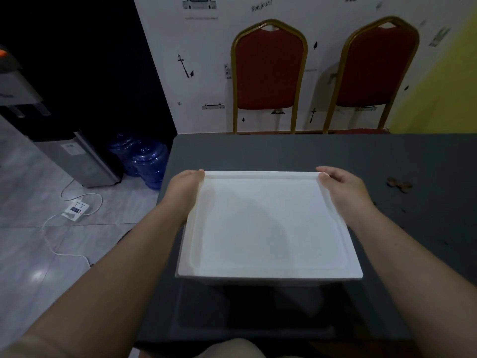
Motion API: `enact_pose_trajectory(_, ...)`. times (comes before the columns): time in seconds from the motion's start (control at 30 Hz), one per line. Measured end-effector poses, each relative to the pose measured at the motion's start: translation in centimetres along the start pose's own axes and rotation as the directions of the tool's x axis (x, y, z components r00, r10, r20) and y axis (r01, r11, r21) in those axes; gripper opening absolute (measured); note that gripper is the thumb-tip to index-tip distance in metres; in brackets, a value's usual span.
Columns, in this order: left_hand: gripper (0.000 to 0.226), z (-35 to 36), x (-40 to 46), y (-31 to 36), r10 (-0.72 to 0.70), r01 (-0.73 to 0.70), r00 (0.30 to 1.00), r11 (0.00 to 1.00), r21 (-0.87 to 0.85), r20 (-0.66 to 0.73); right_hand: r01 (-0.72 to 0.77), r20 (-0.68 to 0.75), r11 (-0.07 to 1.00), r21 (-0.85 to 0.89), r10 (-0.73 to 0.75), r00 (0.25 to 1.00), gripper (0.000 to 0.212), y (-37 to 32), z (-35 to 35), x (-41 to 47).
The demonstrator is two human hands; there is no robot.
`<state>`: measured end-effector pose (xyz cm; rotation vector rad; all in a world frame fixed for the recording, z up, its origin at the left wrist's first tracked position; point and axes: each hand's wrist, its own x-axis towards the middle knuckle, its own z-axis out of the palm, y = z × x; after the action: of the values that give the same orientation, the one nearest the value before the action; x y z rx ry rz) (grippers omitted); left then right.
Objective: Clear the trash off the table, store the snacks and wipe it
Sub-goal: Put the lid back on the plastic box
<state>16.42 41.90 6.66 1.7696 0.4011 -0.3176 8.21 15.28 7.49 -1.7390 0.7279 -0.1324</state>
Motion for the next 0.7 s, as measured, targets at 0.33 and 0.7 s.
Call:
enact_pose_trajectory(0.33, 0.013, -0.13, -0.19, -0.50, 0.038, -0.040, 0.999, 0.994, -0.101, -0.023, -0.055, 0.011, 0.988, 0.145, 0.054, 0.998, 0.016, -0.13, -0.11, -0.32)
enact_pose_trajectory(0.7, 0.013, 0.03, -0.21, -0.48, 0.052, -0.061, 0.997, 0.986, -0.152, -0.064, -0.046, -0.009, 0.986, 0.163, 0.048, 0.999, 0.016, -0.07, -0.23, -0.56)
